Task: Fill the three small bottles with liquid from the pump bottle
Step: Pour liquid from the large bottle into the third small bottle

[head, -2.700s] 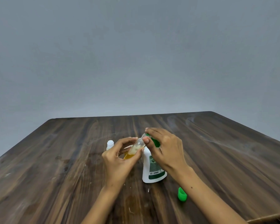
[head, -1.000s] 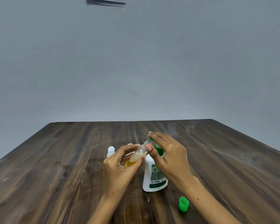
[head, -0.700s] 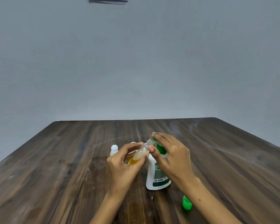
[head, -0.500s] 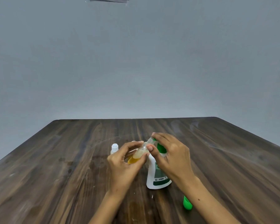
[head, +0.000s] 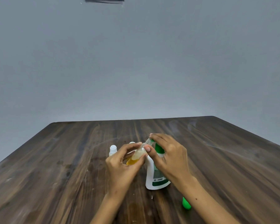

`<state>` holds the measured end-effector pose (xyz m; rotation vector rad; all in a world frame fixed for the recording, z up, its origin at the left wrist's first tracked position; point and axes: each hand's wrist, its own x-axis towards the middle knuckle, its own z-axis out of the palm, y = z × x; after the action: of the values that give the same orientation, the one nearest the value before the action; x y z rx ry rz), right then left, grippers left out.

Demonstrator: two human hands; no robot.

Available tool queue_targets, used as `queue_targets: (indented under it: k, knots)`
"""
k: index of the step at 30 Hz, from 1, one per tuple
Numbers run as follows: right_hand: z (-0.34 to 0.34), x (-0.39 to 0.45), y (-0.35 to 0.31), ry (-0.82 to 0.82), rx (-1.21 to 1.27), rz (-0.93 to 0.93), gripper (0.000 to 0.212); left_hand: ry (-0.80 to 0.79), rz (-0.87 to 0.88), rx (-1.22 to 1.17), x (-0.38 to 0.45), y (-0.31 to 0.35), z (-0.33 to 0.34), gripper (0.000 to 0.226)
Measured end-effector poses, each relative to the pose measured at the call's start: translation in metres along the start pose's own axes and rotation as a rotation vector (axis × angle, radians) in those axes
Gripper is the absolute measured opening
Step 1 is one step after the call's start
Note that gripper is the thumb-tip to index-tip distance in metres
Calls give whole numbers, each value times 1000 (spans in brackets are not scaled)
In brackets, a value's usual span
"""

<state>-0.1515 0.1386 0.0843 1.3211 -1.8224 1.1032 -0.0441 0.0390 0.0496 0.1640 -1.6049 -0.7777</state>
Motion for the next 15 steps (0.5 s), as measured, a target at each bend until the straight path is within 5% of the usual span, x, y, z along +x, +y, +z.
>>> queue_targets:
  k: [15]
  knots:
    - [-10,6,2,2,0,-43,72,5,-15,-51,-1,2,1,31]
